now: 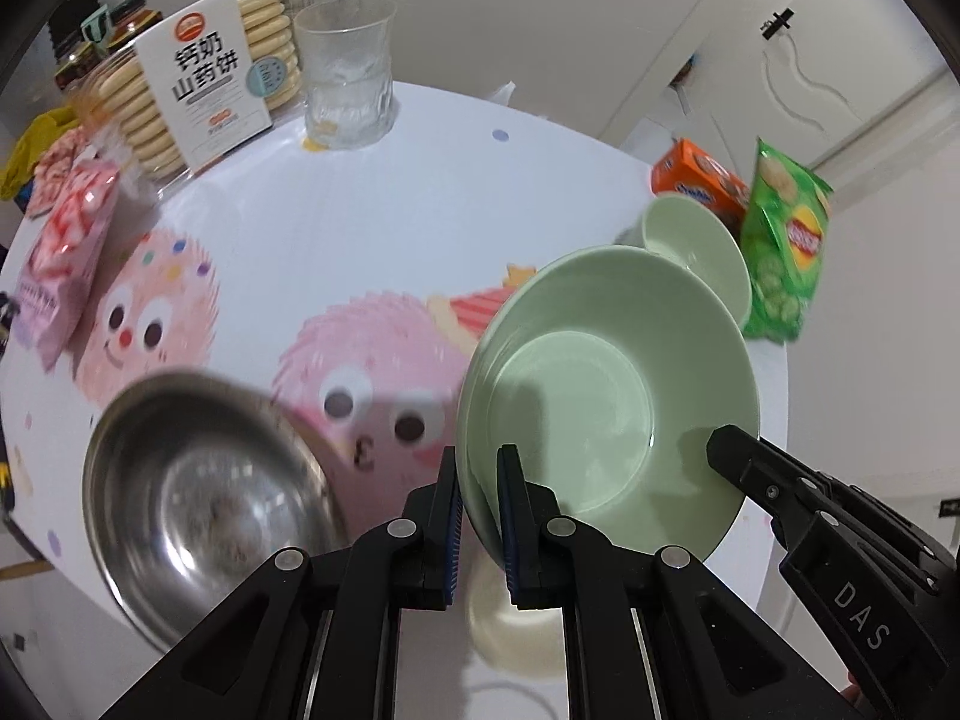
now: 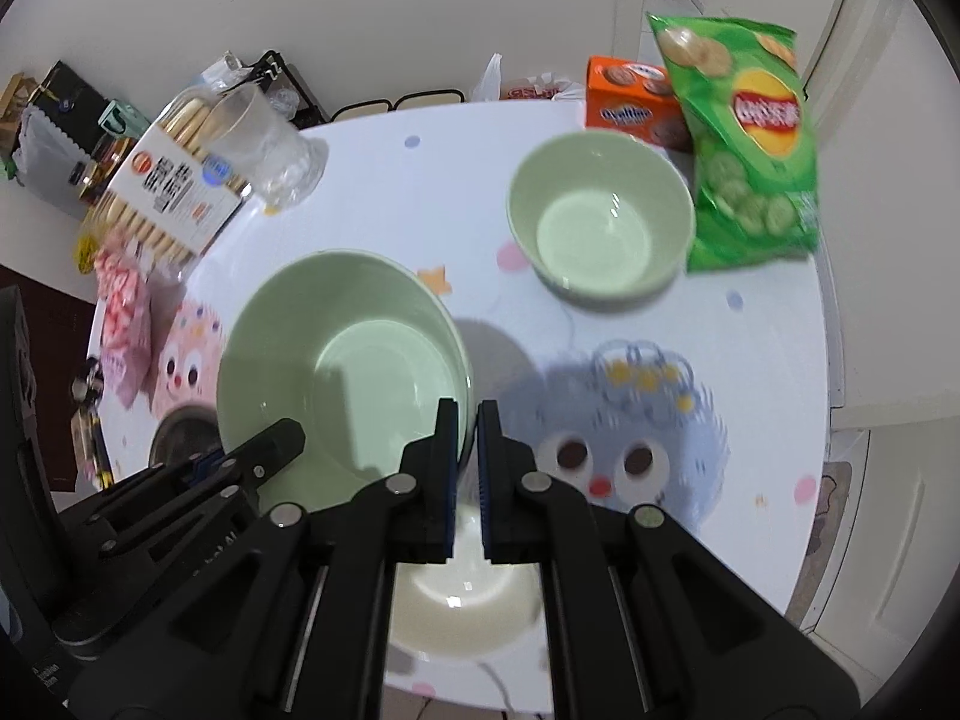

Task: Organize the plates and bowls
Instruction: 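Lift the green bowl with both tools and carry it beside the crumb steel bowl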

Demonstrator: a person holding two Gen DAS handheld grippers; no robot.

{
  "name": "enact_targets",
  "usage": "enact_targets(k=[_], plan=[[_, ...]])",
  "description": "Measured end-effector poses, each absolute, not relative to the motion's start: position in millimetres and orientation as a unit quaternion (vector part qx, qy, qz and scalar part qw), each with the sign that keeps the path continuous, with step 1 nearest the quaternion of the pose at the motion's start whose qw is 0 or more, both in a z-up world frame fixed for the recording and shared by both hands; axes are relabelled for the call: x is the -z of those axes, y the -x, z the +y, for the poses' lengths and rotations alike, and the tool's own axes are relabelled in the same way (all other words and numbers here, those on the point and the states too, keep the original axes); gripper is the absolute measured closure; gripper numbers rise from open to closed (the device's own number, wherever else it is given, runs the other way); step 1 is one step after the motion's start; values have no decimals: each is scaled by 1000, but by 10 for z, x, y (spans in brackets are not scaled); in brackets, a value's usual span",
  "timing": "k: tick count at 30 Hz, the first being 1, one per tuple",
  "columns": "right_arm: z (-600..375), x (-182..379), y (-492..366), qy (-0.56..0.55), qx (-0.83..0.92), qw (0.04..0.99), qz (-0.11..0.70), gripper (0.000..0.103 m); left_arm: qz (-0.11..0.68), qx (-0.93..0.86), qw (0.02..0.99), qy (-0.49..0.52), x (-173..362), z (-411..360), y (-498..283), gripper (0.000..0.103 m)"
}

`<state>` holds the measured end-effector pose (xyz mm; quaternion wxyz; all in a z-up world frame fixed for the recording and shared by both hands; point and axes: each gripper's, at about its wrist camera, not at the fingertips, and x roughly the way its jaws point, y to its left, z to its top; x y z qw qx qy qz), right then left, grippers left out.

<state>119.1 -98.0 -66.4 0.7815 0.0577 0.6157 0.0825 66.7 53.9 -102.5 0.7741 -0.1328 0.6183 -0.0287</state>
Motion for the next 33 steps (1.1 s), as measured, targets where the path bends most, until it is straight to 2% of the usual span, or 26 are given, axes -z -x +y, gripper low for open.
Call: enact_targets(k=[11,33], plan=[[-1154,652,-621,-58,-88,778,620,95,622,26,773,126,1018,374,-151,93],[-1200,1010,-334,-45,-87,764,638,94,638,14,761,116,1371,235,61,93]])
